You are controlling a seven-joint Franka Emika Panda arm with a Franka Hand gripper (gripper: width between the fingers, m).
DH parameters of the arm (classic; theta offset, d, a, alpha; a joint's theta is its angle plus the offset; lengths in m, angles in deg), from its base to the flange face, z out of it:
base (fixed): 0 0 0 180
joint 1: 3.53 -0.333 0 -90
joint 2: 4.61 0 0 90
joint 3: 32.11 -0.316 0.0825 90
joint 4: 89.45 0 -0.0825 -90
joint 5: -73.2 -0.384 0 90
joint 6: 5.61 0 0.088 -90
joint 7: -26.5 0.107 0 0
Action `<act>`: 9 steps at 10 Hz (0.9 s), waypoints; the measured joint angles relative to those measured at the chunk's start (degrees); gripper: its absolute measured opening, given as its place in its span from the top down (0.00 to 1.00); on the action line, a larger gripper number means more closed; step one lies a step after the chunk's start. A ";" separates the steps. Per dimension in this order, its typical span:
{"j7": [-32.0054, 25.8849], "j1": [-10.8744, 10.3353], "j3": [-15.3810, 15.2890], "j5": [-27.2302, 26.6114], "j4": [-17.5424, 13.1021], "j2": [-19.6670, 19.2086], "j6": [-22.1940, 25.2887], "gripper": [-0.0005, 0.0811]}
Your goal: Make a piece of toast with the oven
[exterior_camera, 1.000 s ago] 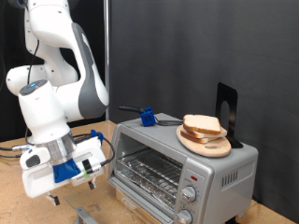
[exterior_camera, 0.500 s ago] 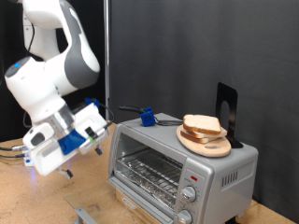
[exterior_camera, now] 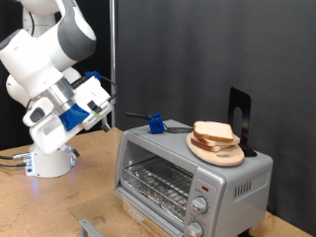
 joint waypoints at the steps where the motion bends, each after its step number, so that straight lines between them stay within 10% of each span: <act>1: -2.83 -0.35 -0.01 -1.90 -0.33 0.03 1.44 0.00; 5: -18.06 -2.29 -0.47 -5.80 -3.71 4.45 11.73 0.00; 9: -17.15 -2.30 -8.01 14.82 -6.13 9.53 8.15 0.00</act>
